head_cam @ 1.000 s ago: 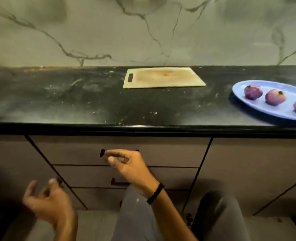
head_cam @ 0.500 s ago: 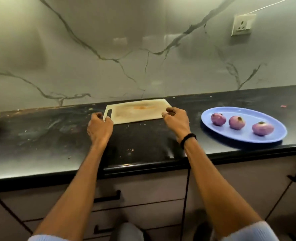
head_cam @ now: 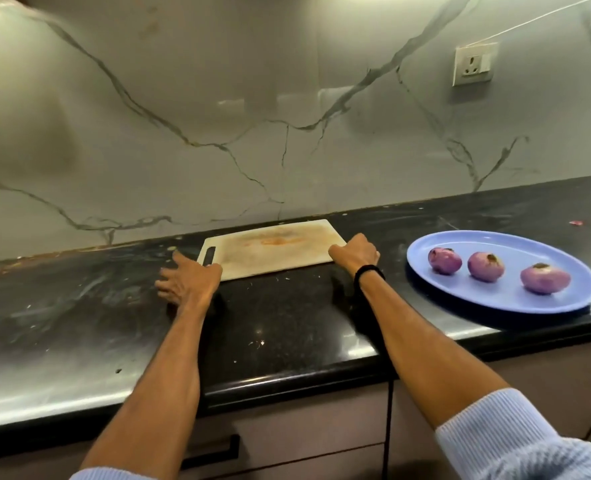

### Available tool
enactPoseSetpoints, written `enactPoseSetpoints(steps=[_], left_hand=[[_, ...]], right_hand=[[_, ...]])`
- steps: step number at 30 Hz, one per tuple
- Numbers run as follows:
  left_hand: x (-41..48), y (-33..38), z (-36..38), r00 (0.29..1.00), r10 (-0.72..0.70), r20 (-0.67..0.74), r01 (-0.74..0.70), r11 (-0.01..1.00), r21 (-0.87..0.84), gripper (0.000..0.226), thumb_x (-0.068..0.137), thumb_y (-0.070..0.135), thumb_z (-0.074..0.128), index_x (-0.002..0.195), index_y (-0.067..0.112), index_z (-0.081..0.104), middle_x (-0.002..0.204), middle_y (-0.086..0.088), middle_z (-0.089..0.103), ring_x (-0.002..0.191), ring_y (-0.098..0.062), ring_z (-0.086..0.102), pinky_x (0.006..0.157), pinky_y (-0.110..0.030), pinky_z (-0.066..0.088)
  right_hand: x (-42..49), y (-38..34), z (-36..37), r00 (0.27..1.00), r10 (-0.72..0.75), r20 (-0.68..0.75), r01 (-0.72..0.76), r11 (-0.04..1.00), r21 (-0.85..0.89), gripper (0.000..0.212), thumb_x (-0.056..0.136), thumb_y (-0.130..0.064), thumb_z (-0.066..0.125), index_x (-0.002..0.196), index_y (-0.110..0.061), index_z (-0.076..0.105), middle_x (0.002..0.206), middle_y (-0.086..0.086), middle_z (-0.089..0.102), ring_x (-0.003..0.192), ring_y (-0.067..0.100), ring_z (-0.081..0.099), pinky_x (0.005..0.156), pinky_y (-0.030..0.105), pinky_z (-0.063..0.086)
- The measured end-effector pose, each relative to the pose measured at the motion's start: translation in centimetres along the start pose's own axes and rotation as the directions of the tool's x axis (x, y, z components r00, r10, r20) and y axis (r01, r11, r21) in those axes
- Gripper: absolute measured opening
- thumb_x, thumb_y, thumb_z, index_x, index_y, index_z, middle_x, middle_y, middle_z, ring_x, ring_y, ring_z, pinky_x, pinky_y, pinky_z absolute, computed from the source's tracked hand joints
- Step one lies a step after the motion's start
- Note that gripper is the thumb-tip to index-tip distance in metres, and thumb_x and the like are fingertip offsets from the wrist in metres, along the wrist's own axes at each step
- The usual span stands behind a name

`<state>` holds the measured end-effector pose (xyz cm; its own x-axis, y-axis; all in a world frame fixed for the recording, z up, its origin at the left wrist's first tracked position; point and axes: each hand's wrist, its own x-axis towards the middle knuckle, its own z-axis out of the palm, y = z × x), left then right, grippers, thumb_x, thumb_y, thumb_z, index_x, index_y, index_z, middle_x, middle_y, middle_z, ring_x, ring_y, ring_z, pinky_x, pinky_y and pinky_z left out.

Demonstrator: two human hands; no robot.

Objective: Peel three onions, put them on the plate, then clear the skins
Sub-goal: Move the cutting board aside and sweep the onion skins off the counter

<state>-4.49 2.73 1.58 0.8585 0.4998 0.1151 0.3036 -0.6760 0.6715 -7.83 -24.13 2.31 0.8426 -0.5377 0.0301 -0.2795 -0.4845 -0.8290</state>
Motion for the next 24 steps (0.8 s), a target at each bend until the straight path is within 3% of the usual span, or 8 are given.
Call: enactPoseSetpoints(steps=[4,8,13,20,24], left_hand=[[-0.4,-0.6,-0.6,0.996,-0.025,0.091,0.029,0.999,-0.041,0.060,0.092,0.033,0.059,0.144,0.008,0.041,0.148,-0.028,0.040,0.139,-0.048,0.029,0.116,-0.054,0.024],[-1.4,-0.9,-1.4,0.997,-0.054,0.063,0.063,0.987,-0.147,0.056,0.093,0.036,0.056,0.139,0.007,0.044,0.142,-0.028,0.046,0.133,-0.045,0.036,0.114,-0.054,0.029],[-5.3,-2.0,-2.8,0.997,-0.072,-0.005,0.068,0.967,-0.247,0.062,0.088,0.030,0.063,0.141,0.008,0.037,0.141,-0.029,0.045,0.133,-0.045,0.037,0.115,-0.054,0.029],[-9.6,-4.7,-3.5,0.991,-0.056,-0.121,0.034,0.984,-0.173,0.054,0.081,0.030,0.064,0.127,0.010,0.044,0.133,-0.030,0.046,0.126,-0.046,0.039,0.109,-0.053,0.029],[-10.2,-5.3,-3.3,0.986,-0.036,-0.161,0.030,0.999,-0.040,0.055,0.089,0.047,0.055,0.124,0.005,0.051,0.131,-0.033,0.049,0.125,-0.048,0.040,0.109,-0.055,0.027]], right_hand=[[-0.8,0.4,-0.3,1.000,0.010,-0.009,-0.009,0.999,0.045,0.056,0.065,-0.035,0.055,0.111,-0.004,0.054,0.108,0.016,0.061,0.104,0.036,0.056,0.082,0.038,0.049],[-2.5,0.8,-1.0,0.997,0.028,-0.075,-0.022,0.996,0.086,0.049,0.073,-0.032,0.057,0.112,-0.002,0.053,0.112,0.018,0.060,0.110,0.038,0.053,0.090,0.039,0.040],[-5.0,1.8,-1.2,0.965,0.086,-0.249,-0.079,0.996,0.038,0.045,0.083,-0.038,0.053,0.109,-0.002,0.061,0.117,0.025,0.056,0.107,0.036,0.047,0.076,0.034,0.026],[-9.5,3.6,-1.8,0.915,-0.017,-0.404,-0.051,0.987,-0.155,0.047,0.090,-0.040,0.049,0.099,0.003,0.067,0.104,0.029,0.060,0.102,0.037,0.046,0.089,0.042,0.032],[-11.2,4.3,-2.7,0.909,-0.079,-0.409,-0.037,0.962,-0.270,0.039,0.088,-0.037,0.052,0.095,-0.001,0.067,0.100,0.024,0.062,0.099,0.035,0.049,0.091,0.043,0.033]])
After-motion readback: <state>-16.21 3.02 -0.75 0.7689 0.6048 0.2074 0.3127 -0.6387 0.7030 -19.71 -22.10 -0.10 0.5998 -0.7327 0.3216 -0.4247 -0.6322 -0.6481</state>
